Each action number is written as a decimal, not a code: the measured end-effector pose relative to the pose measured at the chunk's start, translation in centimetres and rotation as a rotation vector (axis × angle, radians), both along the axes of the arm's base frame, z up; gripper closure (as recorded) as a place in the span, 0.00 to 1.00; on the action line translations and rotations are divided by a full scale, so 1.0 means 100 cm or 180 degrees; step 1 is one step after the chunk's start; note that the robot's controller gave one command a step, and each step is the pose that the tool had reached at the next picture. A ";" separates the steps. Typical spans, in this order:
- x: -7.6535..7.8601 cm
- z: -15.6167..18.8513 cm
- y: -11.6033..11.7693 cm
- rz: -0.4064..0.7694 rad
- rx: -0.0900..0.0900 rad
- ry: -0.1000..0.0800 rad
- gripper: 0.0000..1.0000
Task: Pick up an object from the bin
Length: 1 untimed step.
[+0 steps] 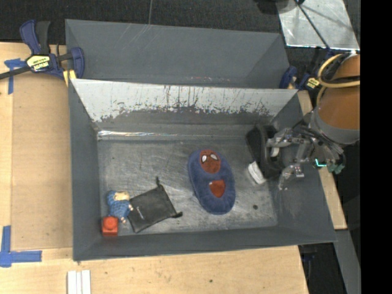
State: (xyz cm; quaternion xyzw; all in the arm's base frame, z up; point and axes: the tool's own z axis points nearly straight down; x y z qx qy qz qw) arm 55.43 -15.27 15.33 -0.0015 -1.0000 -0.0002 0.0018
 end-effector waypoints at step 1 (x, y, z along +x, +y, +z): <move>0.015 -0.016 0.004 0.0042 -0.0005 -0.0067 0.00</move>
Offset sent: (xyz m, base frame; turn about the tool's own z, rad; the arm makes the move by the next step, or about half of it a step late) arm 0.0265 0.0086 -0.0833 -0.0178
